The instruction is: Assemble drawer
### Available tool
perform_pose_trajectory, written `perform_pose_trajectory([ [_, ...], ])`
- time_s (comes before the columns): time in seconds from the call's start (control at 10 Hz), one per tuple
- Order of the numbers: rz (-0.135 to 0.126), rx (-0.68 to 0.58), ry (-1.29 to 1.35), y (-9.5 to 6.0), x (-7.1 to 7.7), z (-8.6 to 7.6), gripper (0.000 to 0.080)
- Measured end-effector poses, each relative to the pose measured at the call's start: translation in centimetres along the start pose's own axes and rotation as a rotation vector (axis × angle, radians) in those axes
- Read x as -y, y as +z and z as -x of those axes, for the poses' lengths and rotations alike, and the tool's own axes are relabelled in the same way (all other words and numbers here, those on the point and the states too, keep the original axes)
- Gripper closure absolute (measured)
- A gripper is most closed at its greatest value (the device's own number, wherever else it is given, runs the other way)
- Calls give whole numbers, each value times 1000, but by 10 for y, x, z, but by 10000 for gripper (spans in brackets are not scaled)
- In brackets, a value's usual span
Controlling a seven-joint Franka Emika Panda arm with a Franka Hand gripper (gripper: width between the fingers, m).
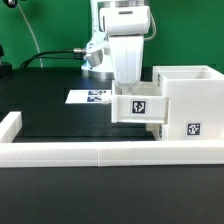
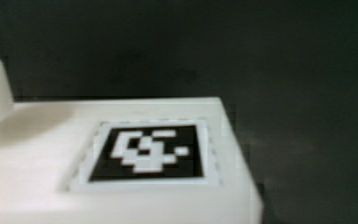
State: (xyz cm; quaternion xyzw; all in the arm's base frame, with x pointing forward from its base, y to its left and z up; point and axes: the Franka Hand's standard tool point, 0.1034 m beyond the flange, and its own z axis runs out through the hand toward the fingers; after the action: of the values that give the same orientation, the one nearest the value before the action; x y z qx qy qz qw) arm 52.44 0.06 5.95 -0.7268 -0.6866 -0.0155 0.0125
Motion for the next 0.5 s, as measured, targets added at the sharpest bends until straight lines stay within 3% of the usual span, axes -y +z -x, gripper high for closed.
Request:
perform_pose_trajectory([
  [0.5, -5, -2, -6, 2, 2, -3, 757],
])
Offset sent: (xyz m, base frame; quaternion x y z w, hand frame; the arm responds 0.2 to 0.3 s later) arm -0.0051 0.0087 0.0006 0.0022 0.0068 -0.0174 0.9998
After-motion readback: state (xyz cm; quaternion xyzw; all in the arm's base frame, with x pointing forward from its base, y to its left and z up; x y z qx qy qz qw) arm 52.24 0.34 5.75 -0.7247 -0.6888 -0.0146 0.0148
